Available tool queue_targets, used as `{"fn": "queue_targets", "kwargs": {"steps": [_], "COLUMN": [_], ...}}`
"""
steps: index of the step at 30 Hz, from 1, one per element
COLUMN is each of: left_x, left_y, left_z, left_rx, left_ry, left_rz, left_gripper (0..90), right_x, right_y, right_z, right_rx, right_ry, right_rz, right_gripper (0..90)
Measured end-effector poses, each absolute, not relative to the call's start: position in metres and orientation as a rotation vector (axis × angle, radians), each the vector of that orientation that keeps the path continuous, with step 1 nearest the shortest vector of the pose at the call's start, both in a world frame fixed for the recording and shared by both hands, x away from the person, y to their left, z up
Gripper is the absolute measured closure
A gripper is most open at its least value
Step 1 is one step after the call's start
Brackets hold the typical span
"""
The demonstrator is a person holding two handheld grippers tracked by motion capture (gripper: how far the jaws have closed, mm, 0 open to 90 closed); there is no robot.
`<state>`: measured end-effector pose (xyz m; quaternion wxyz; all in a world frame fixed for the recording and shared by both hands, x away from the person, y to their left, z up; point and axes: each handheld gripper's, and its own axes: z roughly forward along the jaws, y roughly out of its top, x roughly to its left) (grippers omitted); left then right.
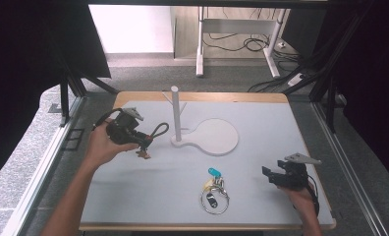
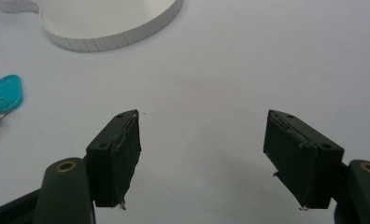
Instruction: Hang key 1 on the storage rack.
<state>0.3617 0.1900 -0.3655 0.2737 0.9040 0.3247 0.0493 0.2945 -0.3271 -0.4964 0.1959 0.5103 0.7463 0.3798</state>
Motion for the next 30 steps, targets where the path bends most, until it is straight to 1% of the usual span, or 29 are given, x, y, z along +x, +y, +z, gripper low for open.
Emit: {"fn": "queue_targets", "kwargs": {"steps": [12, 30], "left_x": [0.383, 0.395], "left_y": [0.193, 0.197], "left_z": [-0.351, -0.332], "left_rx": [2.398, 2.358], "left_ry": [0.909, 0.937], "left_rz": [0.131, 0.137], "left_gripper": [66.7, 66.6], "right_x": [0.297, 0.297], "right_y": [-0.329, -0.328], "right_z": [-0.5, -0.501], "right_rx": [1.448, 1.445], "right_ry": [2.106, 2.113], "right_rz": [1.056, 1.043], "right_gripper": [27.4, 27.4]}}
